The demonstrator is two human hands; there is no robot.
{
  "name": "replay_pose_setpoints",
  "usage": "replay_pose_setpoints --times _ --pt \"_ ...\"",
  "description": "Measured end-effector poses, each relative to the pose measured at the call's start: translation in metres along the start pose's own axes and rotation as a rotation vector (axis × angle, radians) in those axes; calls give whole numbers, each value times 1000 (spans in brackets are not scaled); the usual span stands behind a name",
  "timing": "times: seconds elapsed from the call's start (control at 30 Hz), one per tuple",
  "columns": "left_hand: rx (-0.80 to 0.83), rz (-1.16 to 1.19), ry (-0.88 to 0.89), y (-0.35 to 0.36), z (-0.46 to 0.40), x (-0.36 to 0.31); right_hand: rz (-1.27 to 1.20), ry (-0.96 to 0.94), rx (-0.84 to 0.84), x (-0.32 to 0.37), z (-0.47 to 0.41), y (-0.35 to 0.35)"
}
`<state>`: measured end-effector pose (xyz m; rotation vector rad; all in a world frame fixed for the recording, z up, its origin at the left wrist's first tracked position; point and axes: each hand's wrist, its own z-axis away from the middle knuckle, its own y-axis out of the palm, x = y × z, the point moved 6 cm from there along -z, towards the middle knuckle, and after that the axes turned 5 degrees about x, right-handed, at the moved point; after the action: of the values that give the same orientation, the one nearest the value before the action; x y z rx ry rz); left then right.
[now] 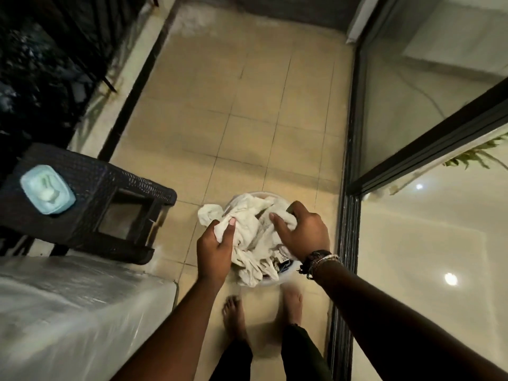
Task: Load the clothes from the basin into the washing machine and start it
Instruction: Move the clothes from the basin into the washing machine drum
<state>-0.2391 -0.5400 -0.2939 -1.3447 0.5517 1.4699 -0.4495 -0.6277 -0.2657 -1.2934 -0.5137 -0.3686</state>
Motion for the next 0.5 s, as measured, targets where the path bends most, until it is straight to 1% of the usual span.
replay_pose_setpoints --times 0.1,0.17,0.27,0.4,0.5 --pt "-64 24 10 -19 13 -42 -8 -12 -9 15 18 -27" --pt "-108 33 17 -32 19 -73 18 -40 41 29 26 -43" --pt "-154 76 29 -50 28 -111 121 -76 133 52 29 -60" --pt "-193 131 36 -71 42 -158 233 0 253 80 23 -75" --pt "-151 169 45 -76 41 -179 283 71 394 92 14 -70"
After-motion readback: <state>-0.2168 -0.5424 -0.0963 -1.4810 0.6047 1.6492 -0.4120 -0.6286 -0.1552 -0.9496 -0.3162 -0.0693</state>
